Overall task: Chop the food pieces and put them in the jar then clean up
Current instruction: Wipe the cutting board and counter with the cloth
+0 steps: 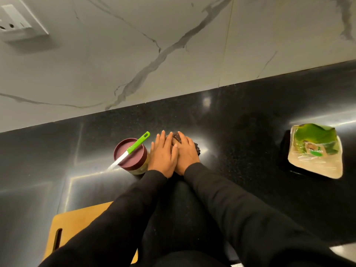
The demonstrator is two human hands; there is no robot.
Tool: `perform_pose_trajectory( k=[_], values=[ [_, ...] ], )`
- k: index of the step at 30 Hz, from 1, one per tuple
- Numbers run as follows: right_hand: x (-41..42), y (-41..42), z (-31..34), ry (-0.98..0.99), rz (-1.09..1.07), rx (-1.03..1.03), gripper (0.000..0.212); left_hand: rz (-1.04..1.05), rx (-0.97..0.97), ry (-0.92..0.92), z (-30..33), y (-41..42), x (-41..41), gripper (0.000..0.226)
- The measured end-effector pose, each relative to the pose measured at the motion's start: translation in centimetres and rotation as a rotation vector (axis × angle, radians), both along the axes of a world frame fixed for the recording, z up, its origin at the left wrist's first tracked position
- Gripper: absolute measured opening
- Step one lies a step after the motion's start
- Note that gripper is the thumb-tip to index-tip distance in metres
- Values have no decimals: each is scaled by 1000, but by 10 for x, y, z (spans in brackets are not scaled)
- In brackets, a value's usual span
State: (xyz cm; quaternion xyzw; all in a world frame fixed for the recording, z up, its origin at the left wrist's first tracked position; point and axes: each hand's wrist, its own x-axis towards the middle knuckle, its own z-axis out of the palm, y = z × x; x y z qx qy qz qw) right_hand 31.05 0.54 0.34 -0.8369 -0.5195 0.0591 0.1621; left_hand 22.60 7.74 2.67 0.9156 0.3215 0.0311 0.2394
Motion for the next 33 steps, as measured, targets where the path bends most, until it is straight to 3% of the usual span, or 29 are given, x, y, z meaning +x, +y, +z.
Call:
perform_pose_trajectory(
  k=[7, 19, 25, 33],
  values=[
    [33, 56, -8, -59, 21, -41, 50, 114, -12, -88, -2, 23, 19, 59],
    [107, 118, -7, -30, -95, -77, 35, 100, -15, -73, 6, 53, 86, 58],
    [160, 103, -4, -13, -155, -136, 51, 14, 12, -9, 15, 63, 131, 56],
    [221, 31, -5, -45, -353, -75, 49, -96, -16, 27, 12, 37, 153, 56]
  ],
)
